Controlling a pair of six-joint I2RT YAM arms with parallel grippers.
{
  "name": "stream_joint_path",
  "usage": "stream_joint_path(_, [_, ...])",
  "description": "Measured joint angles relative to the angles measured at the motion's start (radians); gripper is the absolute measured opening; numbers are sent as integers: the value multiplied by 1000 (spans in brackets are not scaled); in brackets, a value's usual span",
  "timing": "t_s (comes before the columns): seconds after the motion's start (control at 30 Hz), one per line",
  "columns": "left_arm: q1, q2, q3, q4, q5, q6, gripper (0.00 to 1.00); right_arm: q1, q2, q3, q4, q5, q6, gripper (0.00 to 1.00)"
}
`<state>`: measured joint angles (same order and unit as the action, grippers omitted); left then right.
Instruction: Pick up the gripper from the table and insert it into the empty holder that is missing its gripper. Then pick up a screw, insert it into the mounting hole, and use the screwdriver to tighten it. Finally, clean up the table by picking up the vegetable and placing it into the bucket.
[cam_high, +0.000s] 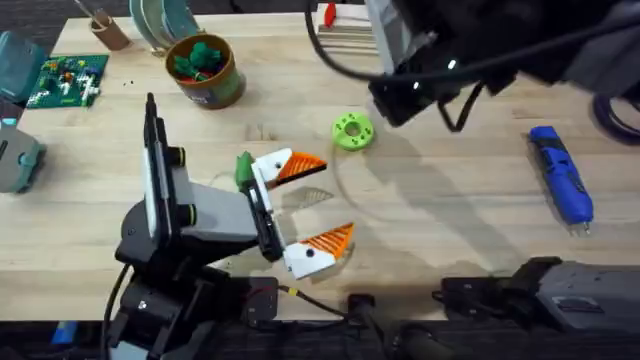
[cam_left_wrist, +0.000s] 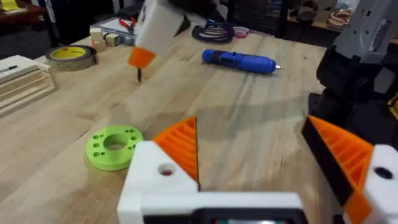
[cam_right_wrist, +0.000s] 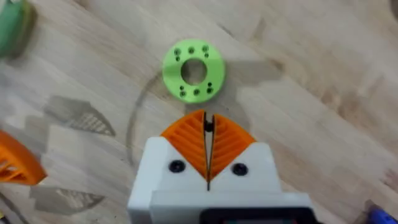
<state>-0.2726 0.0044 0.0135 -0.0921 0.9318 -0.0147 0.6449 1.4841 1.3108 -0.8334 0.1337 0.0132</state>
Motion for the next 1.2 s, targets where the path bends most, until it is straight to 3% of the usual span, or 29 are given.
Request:
stream_joint_path(0.4, [0, 0, 0, 0, 0, 0, 993, 9, 8, 314, -126, -221, -92, 6])
stream_joint_path(0.73, [0, 0, 0, 0, 0, 0, 993, 167, 181, 629, -407, -282, -190, 6])
stream_joint_path(1.03, [0, 0, 0, 0, 0, 0, 993, 311, 235, 666, -411, -304, -242, 6])
stream_joint_path(1.2, [0, 0, 0, 0, 0, 0, 993, 335, 235, 667, -398, -312, -253, 6])
